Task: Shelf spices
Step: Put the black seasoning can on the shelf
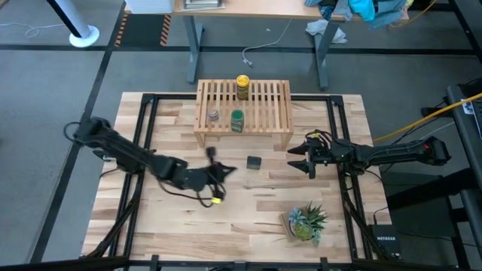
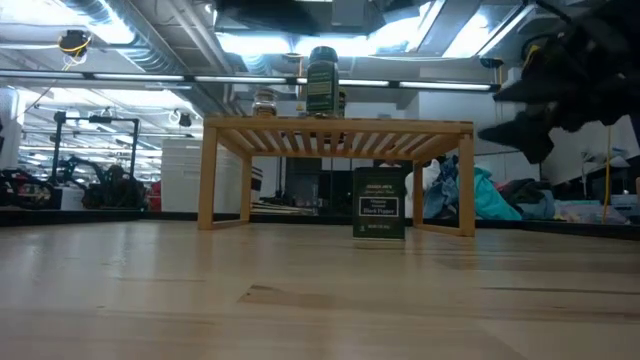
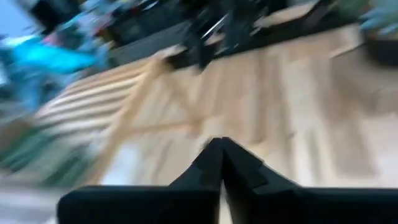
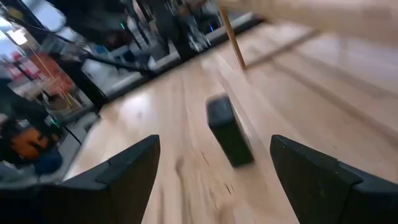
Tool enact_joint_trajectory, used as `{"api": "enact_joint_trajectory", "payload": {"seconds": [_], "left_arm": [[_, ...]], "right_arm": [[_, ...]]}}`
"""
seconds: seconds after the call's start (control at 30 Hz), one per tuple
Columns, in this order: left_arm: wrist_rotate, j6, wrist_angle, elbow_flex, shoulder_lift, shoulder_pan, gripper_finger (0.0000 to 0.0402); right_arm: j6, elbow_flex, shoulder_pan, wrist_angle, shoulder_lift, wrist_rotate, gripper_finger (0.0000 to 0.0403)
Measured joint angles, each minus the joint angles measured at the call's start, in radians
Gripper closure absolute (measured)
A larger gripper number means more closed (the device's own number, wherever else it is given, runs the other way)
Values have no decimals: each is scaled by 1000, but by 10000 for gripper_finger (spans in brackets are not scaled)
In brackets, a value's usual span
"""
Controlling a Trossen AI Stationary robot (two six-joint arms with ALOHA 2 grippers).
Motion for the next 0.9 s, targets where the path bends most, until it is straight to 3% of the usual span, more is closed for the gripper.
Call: {"api": "enact_joint_trajectory", "payload": {"seconds": [0.1, 0.33, 0.47, 0.6, 0.7, 0.8, 0.9], "left_arm": [[-151, -116, -244, 0, -103, -54, 401], [-321, -624, -862, -2, -229, -196, 401], [-413, -924, -1048, -73, -252, -287, 401], [-474, -1099, -1024, -215, -275, -361, 401], [-528, -1151, -905, -320, -285, -383, 401], [-537, -1076, -721, -391, -288, -379, 401], [-502, -893, -491, -439, -288, -354, 401]], "right_arm": [[1, 3, 0, 54, -1, 0, 91], [0, 3, 0, 63, 0, 0, 91], [0, 4, 0, 57, 0, 0, 91], [-1, 4, 0, 55, 0, 8, 91], [-1, 5, 0, 55, 0, 11, 91], [-1, 5, 0, 55, 0, 11, 91], [-1, 5, 0, 55, 0, 11, 91]]}}
